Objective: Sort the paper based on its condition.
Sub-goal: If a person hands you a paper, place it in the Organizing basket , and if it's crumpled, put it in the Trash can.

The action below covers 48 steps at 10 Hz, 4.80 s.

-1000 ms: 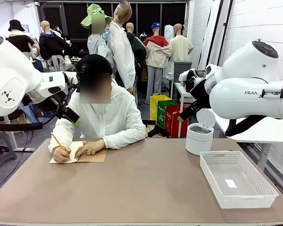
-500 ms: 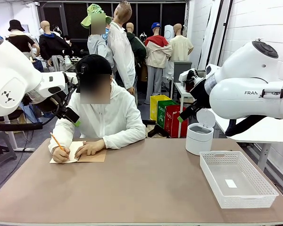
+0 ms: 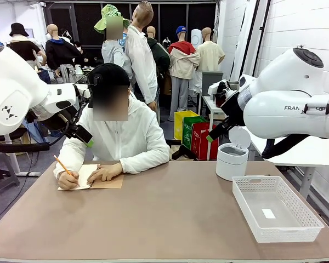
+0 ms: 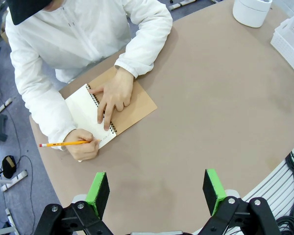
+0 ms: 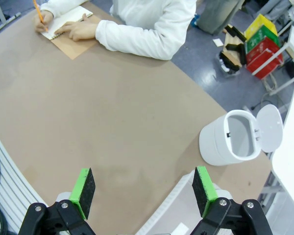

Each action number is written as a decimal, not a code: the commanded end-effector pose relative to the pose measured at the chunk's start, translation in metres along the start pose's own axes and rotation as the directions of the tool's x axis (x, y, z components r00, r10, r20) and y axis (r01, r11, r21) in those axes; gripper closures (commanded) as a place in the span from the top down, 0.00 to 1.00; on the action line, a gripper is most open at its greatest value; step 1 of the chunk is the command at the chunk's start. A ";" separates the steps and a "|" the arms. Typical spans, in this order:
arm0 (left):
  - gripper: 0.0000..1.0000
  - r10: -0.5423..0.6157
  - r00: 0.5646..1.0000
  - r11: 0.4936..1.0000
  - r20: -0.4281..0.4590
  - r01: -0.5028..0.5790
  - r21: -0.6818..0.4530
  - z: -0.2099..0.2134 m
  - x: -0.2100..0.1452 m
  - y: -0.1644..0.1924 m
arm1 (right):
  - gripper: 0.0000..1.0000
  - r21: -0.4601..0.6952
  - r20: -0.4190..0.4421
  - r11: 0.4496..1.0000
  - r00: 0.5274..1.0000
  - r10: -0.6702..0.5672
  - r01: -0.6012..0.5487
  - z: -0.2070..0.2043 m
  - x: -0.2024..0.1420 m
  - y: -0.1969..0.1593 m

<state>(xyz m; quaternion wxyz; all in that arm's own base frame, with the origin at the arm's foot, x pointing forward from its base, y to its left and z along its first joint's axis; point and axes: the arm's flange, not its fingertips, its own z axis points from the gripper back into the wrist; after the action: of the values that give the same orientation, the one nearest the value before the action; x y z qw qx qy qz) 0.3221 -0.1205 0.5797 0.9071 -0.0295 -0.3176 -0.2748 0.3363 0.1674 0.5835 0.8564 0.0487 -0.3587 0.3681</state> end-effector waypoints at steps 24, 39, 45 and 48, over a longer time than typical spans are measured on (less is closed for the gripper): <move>1.00 0.003 1.000 1.000 0.002 -0.003 -0.001 -0.001 0.000 0.001 | 1.00 0.004 0.001 1.000 1.000 -0.002 0.002 -0.001 0.000 0.000; 1.00 0.003 1.000 1.000 0.002 -0.003 -0.001 -0.001 0.000 0.001 | 1.00 0.004 0.001 1.000 1.000 -0.002 0.002 -0.001 0.000 0.000; 1.00 0.003 1.000 1.000 0.002 -0.003 -0.001 -0.001 0.000 0.001 | 1.00 0.004 0.001 1.000 1.000 -0.002 0.002 -0.001 0.000 0.000; 1.00 0.003 1.000 1.000 0.002 -0.003 -0.001 -0.001 0.000 0.001 | 1.00 0.004 0.001 1.000 1.000 -0.002 0.002 -0.001 0.000 0.000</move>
<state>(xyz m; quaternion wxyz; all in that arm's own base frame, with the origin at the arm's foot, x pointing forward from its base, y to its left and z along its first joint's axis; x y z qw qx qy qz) 0.3221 -0.1205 0.5796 0.9071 -0.0295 -0.3176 -0.2748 0.3363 0.1674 0.5835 0.8564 0.0487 -0.3587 0.3681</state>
